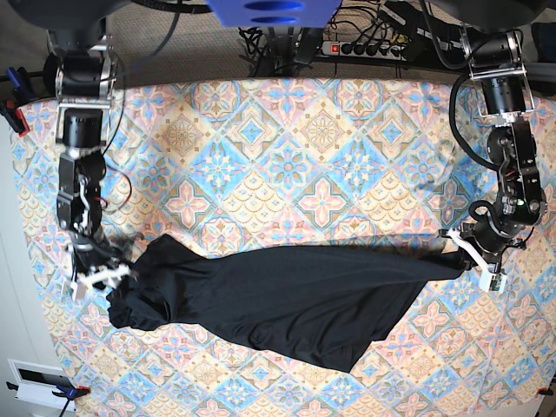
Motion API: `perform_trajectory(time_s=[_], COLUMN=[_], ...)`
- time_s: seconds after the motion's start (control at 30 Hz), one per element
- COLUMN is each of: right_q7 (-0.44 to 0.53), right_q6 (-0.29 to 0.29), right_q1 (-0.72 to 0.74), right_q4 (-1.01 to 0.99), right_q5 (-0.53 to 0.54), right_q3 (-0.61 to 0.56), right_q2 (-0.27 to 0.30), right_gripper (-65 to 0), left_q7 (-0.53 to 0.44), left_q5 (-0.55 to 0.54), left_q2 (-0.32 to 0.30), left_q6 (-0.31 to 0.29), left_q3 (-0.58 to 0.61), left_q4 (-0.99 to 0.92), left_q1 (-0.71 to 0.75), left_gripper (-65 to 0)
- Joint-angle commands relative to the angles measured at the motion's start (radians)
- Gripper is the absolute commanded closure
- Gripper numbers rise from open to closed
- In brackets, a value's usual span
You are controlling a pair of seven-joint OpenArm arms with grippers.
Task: Layout the t-shirt on the table in an organized manner, then fold the t-shirt properly
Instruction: 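Lower the shirt onto the table with both grippers, stretching it between them, then drag the right gripper's shirt corner away from the left gripper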
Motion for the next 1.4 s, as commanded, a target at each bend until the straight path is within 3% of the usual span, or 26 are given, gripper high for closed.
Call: perform_trajectory(time_s=[0.0,0.37,0.63,0.77,0.9,1.1,1.37], right_q7=[0.017,-0.027,-0.054,-0.156,-0.195,-0.21,-0.204], right_q6=[0.006,0.006,0.006,0.006,0.006,0.006,0.006], right_q1=[0.013,-0.184,-0.252,-0.255,-0.249,-0.246,-0.123], right_q4=[0.026,0.027,0.155,0.238,0.259,0.25,0.219], right_q5=[0.007,0.013,0.01,0.015,0.016,0.016,0.013], right_q3=[0.032,0.053,0.053,0.053,0.055,0.058,0.058], right_q2=[0.024,0.024,-0.024,-0.038,-0.065,-0.131,-0.188], right_gripper=[-30.4,-30.4,-30.4,-30.4,-30.4,-30.4,-30.4], left_q7=[-0.022,-0.022,-0.022,-0.022,-0.022,-0.022,-0.022], left_q5=[-0.006,-0.006,-0.006,-0.006,-0.006,-0.006,-0.006], left_q2=[-0.019,-0.018,-0.018,-0.016,-0.016,-0.016,-0.016], left_q6=[0.002,0.002,0.002,0.002,0.002,0.002,0.002], left_q3=[-0.009,-0.008,-0.008,-0.008,-0.008,-0.008,-0.008], left_q4=[0.015,0.015,0.015,0.015,0.015,0.015,0.015], left_q1=[-0.021,-0.021,-0.021,-0.021,-0.021,-0.021,-0.021], left_gripper=[0.0,0.0,0.0,0.0,0.0,0.0,0.0])
